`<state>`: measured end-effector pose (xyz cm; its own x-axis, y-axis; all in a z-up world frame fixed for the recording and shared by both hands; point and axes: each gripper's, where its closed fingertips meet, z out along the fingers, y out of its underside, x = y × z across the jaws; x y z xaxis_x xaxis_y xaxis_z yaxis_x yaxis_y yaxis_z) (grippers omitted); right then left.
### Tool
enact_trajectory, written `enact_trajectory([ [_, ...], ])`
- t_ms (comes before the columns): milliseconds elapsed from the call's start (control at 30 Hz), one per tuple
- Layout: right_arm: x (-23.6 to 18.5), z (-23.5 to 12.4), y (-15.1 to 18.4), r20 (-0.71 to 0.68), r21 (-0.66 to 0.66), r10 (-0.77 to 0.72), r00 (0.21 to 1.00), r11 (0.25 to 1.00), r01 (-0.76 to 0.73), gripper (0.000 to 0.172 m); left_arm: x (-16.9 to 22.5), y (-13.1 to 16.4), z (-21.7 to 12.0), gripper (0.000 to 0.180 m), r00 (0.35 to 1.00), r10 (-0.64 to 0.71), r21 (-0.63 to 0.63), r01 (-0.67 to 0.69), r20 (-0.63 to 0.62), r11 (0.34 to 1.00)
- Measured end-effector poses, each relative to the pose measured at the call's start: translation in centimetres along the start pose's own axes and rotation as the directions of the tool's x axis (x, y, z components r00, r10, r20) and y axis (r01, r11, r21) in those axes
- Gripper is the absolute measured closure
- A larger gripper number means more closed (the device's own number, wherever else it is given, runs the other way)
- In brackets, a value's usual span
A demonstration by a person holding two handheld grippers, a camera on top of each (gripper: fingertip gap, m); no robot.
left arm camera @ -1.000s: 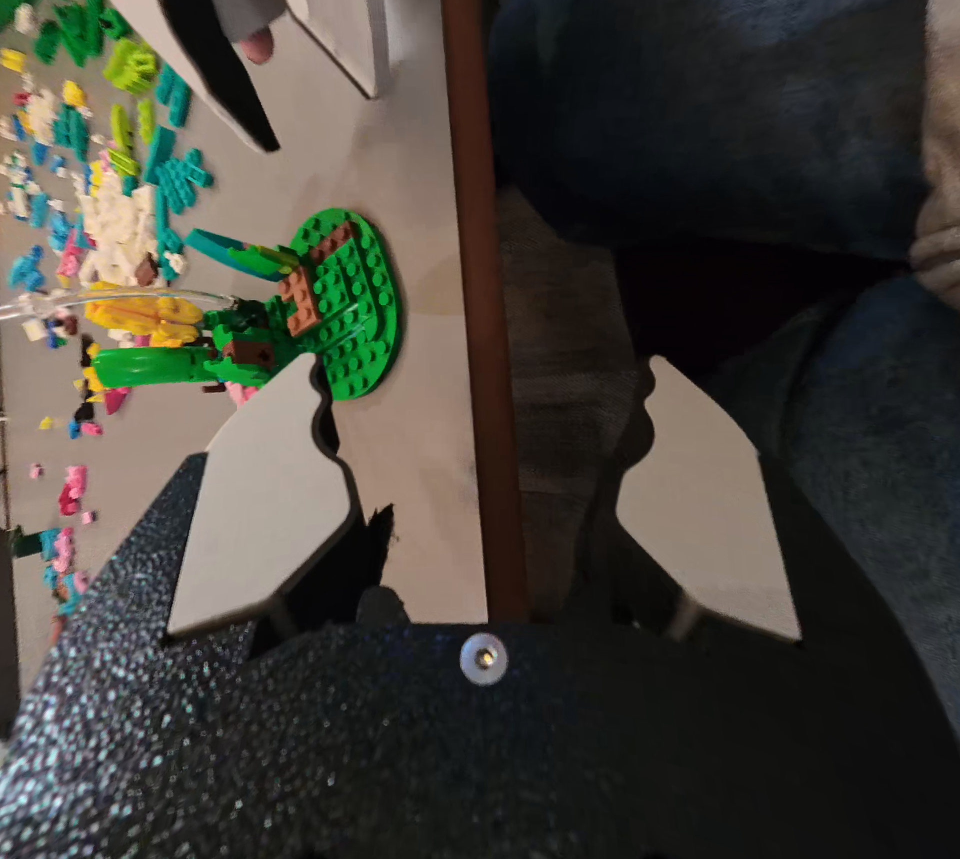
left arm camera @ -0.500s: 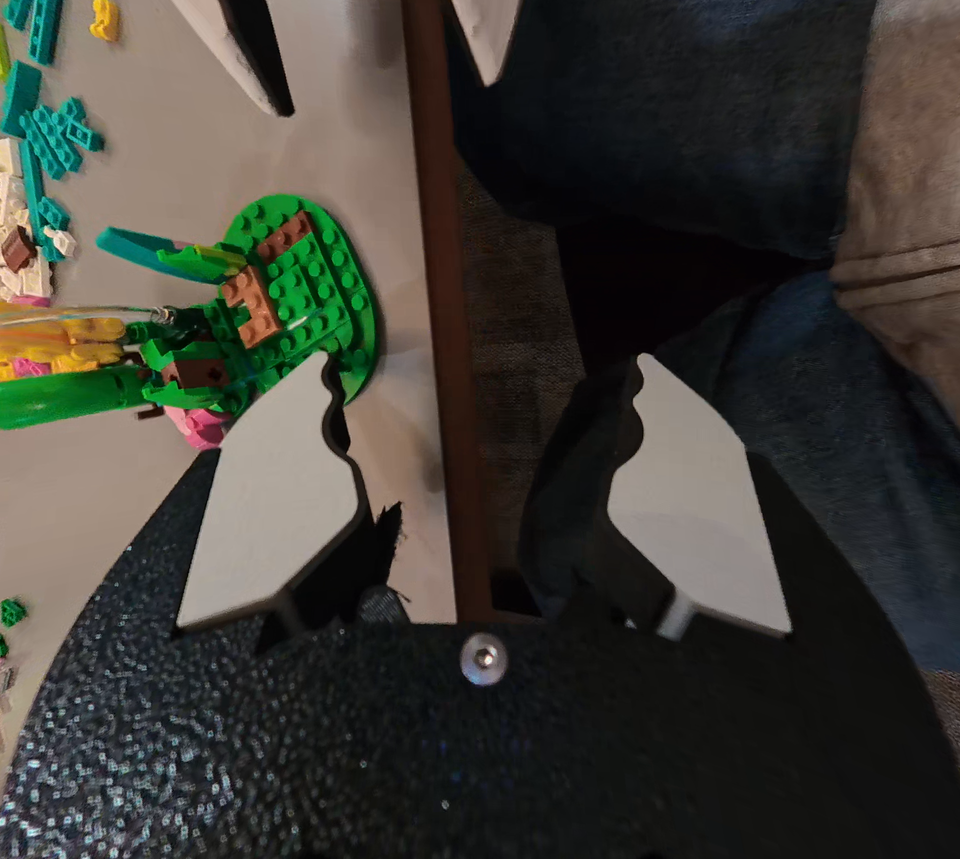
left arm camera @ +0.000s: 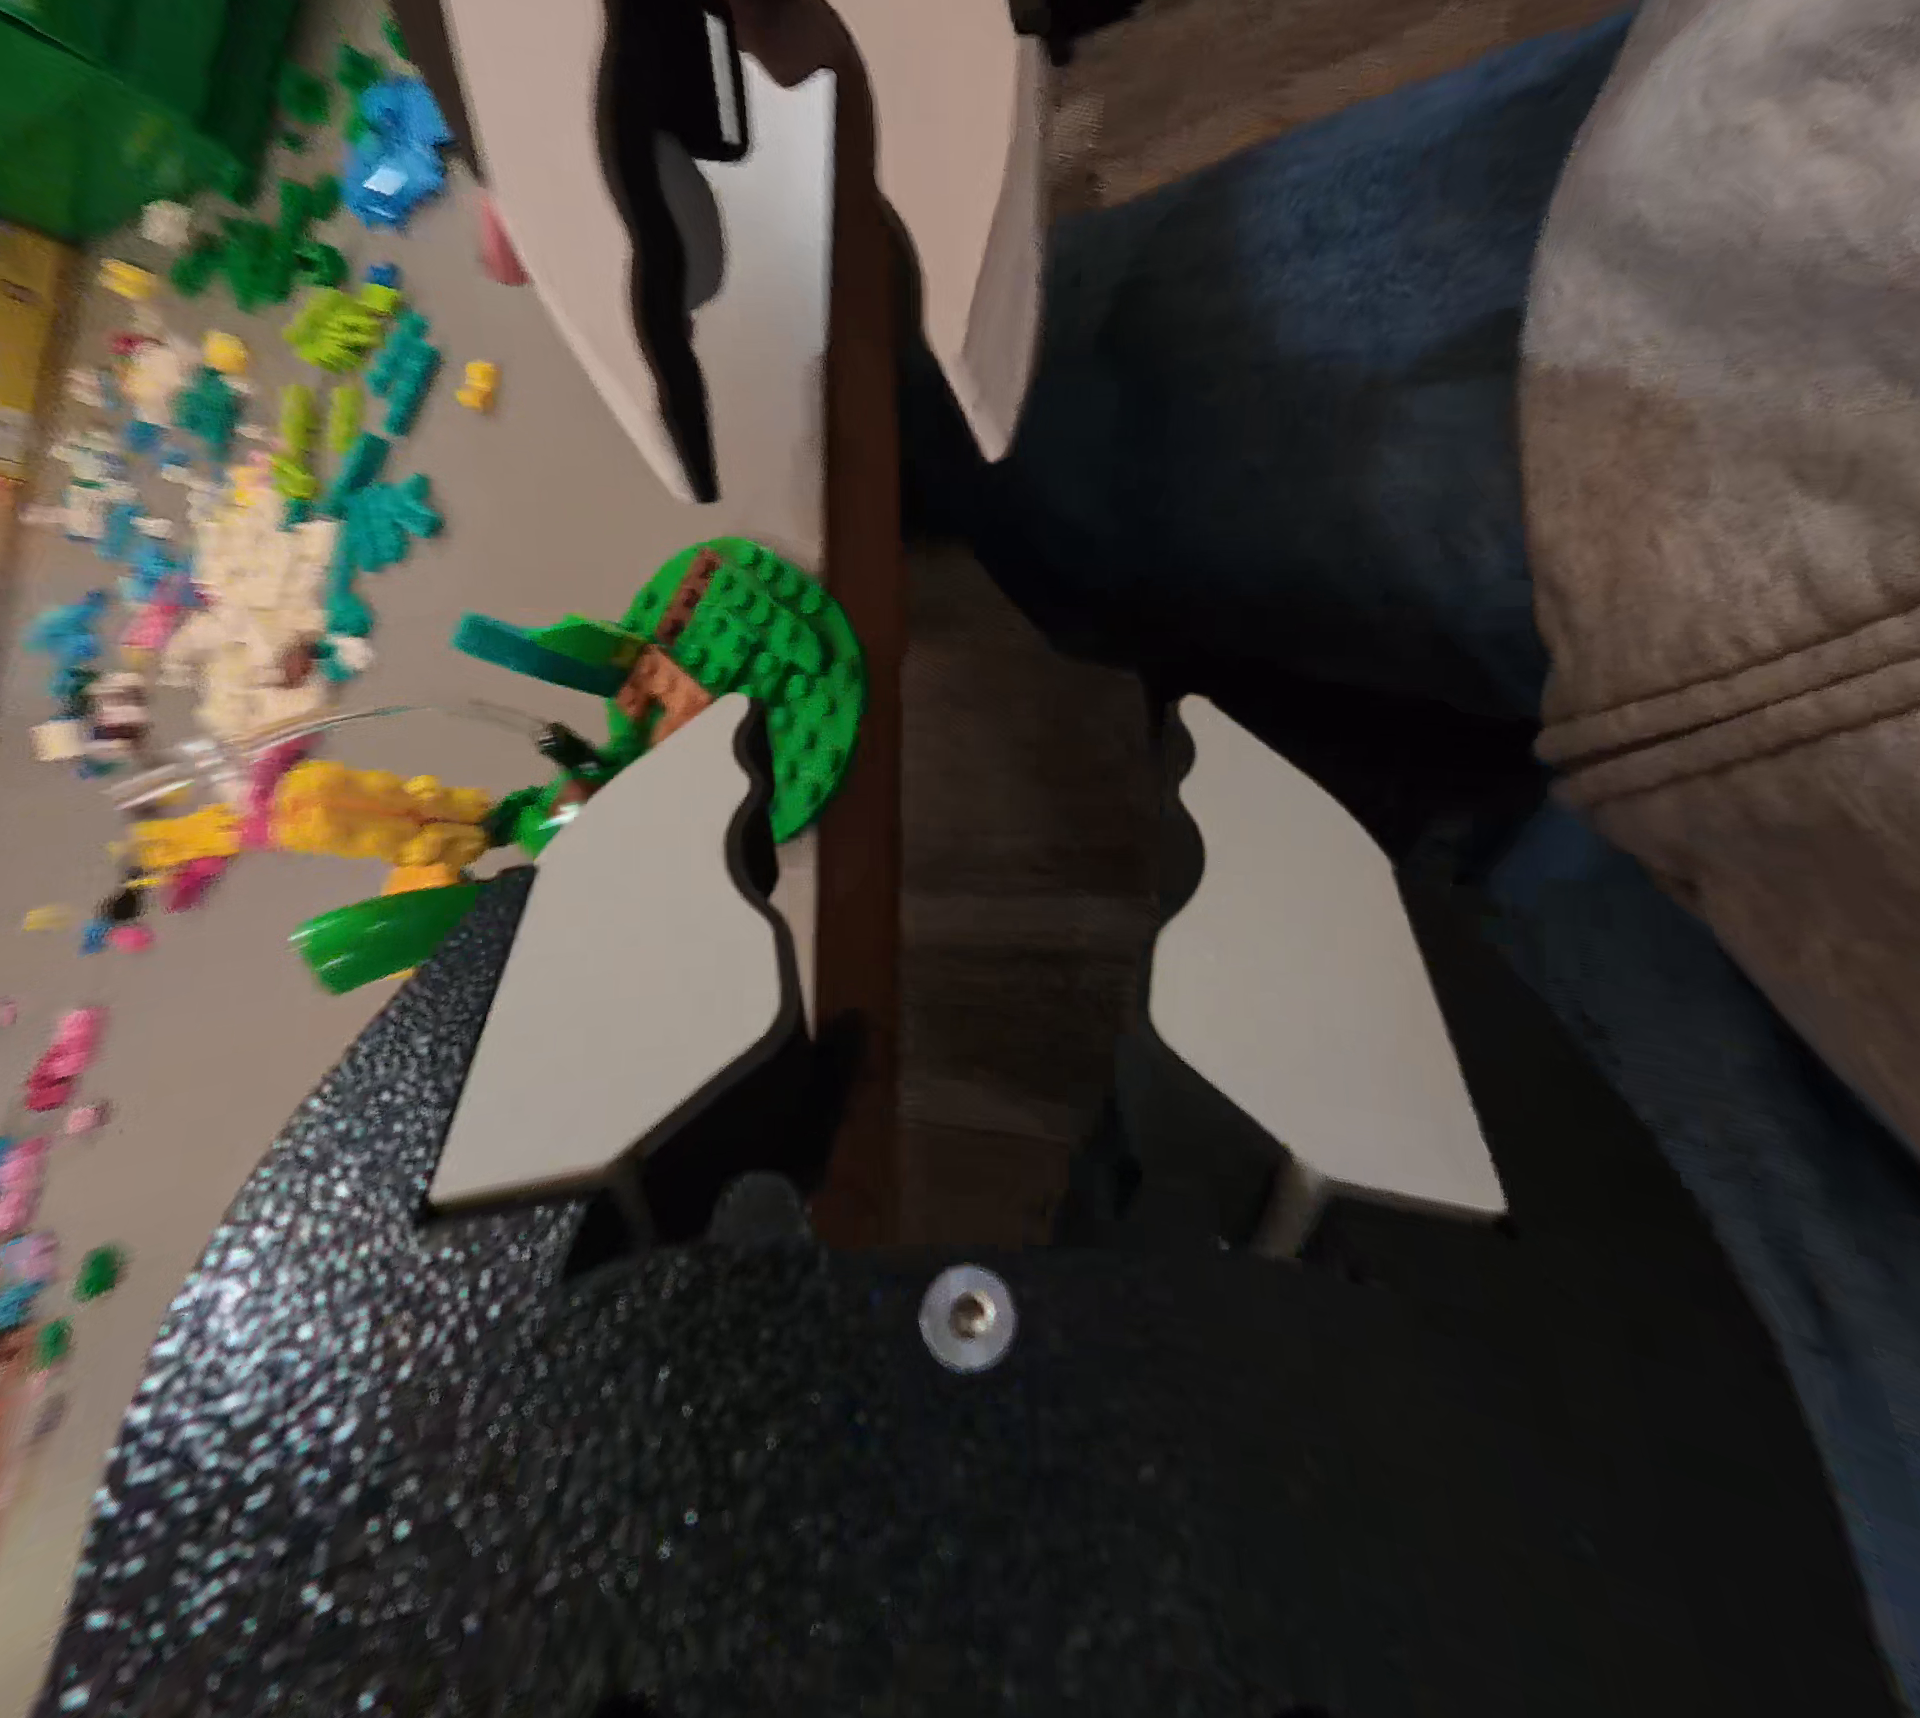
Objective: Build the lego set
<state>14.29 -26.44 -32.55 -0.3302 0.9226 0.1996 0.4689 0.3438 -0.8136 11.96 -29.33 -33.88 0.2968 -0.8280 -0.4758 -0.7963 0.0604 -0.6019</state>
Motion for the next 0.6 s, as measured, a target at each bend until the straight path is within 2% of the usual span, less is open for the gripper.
enact_trajectory([
  [33, 0.0, 0.0, 0.0, -0.006, -0.001, -0.008, 1.000, 1.000, 0.008, 0.118, -0.6, 0.1, -0.2, 0.111, 0.997, 0.040, 0.006, -0.040, 0.071, 0.999],
  [133, -0.1, 0.1, 0.0, -0.023, 0.001, -0.043, 0.999, 0.999, 0.043, 0.118, -2.0, 0.8, -0.4, 0.132, 0.947, 0.197, -0.050, -0.190, 0.255, 0.980],
  [233, -0.4, 0.2, 0.1, -0.027, 0.006, -0.063, 0.998, 0.998, 0.063, 0.118, -1.7, 0.9, 0.0, 0.153, 0.903, 0.282, -0.053, -0.280, 0.325, 0.959],
  [333, -0.9, 0.3, 0.1, 0.002, 0.027, -0.024, 1.000, 0.999, 0.024, 0.118, -2.0, 0.7, 0.2, 0.148, 0.877, 0.284, -0.039, -0.292, 0.388, 0.956],
  [467, -1.2, 0.2, 0.1, 0.023, 0.058, 0.032, 0.999, 0.998, -0.034, 0.119, -2.2, 1.8, 1.2, 0.139, 0.853, 0.345, -0.134, -0.318, 0.391, 0.939],
  [533, -1.1, 0.3, 0.3, 0.009, 0.052, 0.024, 1.000, 0.998, -0.025, 0.119, -2.4, 2.6, 1.8, 0.140, 0.843, 0.368, -0.188, -0.318, 0.391, 0.929],
  [600, -0.9, 0.3, 0.3, -0.020, 0.051, 0.006, 1.000, 0.999, -0.005, 0.119, -2.9, 2.7, 2.0, 0.149, 0.819, 0.391, -0.217, -0.328, 0.419, 0.919],
])
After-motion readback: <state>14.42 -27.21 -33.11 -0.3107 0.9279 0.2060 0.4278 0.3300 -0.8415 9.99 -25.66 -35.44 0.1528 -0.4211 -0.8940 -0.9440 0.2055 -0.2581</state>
